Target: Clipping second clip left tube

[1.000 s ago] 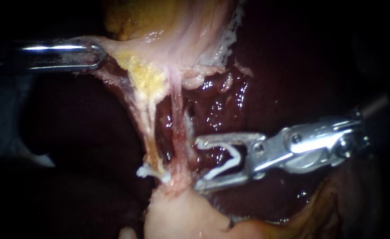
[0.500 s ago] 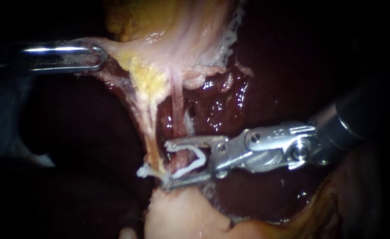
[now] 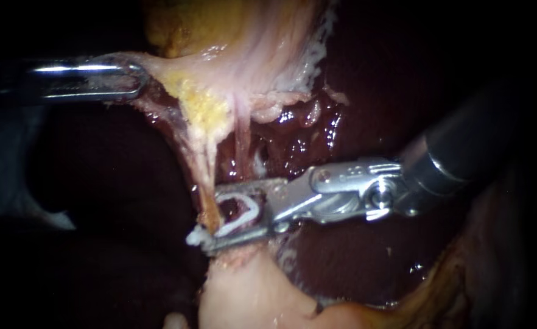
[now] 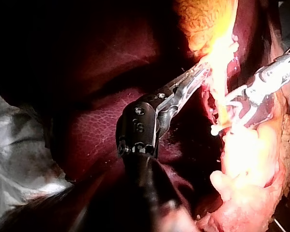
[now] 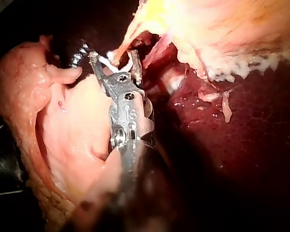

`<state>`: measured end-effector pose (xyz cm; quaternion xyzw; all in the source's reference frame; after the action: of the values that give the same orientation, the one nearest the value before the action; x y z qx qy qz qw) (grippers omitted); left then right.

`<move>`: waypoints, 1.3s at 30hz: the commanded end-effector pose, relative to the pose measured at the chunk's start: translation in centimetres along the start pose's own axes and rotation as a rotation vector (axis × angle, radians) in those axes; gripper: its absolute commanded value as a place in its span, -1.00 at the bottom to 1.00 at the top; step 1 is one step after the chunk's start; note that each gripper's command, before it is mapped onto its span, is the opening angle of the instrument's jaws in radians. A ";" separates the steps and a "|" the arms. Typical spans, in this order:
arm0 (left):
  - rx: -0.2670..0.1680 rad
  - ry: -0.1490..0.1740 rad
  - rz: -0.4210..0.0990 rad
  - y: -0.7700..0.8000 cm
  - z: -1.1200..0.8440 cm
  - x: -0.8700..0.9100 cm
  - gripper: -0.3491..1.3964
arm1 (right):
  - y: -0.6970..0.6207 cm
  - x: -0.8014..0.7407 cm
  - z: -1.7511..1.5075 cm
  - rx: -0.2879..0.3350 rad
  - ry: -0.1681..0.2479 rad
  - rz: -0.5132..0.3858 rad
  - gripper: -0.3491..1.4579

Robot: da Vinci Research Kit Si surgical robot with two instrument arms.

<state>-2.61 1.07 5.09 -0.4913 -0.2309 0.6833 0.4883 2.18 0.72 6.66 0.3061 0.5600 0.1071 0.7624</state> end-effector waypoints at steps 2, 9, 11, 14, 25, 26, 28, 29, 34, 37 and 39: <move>0.000 0.000 0.000 0.00 0.00 0.00 -1.00 | -0.01 0.01 0.09 0.013 -0.001 -0.003 -0.07; 0.004 0.002 0.000 0.00 0.02 -0.01 -1.00 | -0.09 -0.02 0.35 0.034 -0.005 0.000 -0.07; 0.004 0.002 0.000 0.00 0.02 -0.01 -1.00 | -0.11 -0.02 0.37 0.035 -0.005 -0.002 -0.07; 0.004 0.002 0.001 0.00 0.02 -0.01 -1.00 | -0.18 0.00 0.39 0.040 -0.005 0.008 -0.07; 0.005 0.002 0.001 -0.01 0.03 -0.02 -1.00 | -0.64 0.14 0.53 0.113 0.005 0.007 -0.09; 0.005 0.002 0.001 -0.01 0.03 -0.02 -1.00 | -0.68 0.15 0.54 0.119 0.005 0.010 -0.09; 0.004 0.002 0.001 -0.01 0.03 -0.02 -1.00 | -0.74 0.17 0.56 0.122 0.004 0.009 -0.10; 0.004 0.002 0.001 -0.01 0.03 -0.02 -1.00 | -0.75 0.18 0.56 0.122 0.004 0.009 -0.11; 0.004 0.002 0.001 -0.01 0.03 -0.02 -1.00 | -0.74 0.17 0.55 0.124 0.005 0.050 -0.26; 0.004 0.002 0.001 -0.01 0.03 -0.02 -1.00 | -0.69 0.15 0.54 0.115 0.006 0.063 -0.43; 0.004 0.002 0.001 -0.01 0.03 -0.02 -1.00 | -0.66 0.14 0.53 0.108 0.007 0.064 -0.58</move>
<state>-2.63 1.06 5.11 -0.4911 -0.2283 0.6836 0.4893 2.59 0.10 6.26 0.3636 0.5573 0.1026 0.7394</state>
